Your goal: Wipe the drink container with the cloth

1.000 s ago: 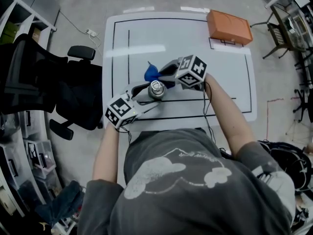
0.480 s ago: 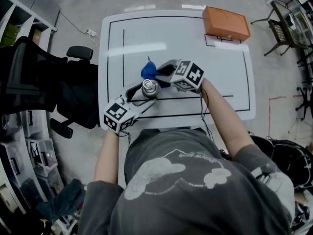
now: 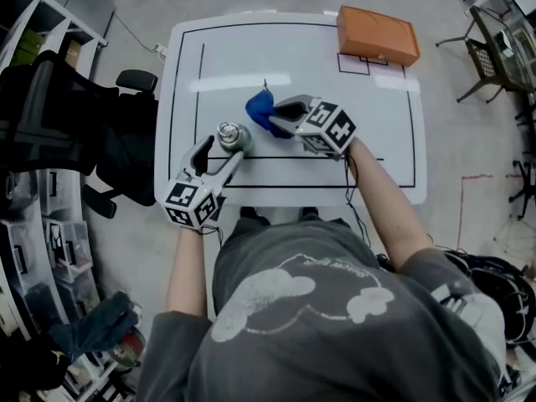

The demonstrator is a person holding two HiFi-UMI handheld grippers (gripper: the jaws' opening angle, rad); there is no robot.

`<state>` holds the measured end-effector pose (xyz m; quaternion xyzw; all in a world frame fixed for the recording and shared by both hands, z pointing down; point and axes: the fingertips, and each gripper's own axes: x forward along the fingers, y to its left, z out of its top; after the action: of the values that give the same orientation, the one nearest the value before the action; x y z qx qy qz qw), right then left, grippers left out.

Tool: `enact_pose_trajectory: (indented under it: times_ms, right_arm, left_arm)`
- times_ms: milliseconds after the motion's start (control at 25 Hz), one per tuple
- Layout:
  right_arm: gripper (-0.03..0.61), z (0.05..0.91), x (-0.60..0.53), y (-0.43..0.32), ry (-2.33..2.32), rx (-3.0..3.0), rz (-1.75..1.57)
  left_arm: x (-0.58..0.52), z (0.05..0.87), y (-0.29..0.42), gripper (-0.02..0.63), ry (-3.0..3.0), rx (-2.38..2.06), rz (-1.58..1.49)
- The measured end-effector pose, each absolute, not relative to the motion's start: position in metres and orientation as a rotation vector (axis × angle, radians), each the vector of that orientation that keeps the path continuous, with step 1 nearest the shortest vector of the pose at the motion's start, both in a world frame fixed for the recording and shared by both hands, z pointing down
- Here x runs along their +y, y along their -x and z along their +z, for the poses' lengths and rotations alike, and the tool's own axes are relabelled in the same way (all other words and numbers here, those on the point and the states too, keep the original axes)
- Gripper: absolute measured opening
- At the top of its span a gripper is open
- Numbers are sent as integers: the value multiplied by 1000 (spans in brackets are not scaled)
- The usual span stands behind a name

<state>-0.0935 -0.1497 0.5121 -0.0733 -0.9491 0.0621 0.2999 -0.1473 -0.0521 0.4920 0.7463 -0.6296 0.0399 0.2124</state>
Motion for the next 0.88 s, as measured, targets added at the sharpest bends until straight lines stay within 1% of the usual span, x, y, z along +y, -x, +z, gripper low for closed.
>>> enact_pose_trajectory:
  times_ms: [280, 440, 680, 720, 880]
  right_arm:
    - [49, 495, -150, 47, 190, -2581, 148]
    - [51, 483, -138, 29, 244, -2611, 130]
    - [49, 487, -110, 8, 365, -2586, 66]
    - [49, 486, -106, 6, 373, -2588, 64]
    - [51, 486, -98, 4, 397, -2596, 77]
  left_arm:
    - [-39, 477, 125, 315, -1922, -1951, 50]
    - [-20, 475, 101, 316, -1828, -2032, 23]
    - [0, 473, 69, 308, -1731, -2126, -31]
    - [3, 472, 67, 294, -1723, -2137, -30]
    - [10, 470, 66, 176, -1687, -2184, -26]
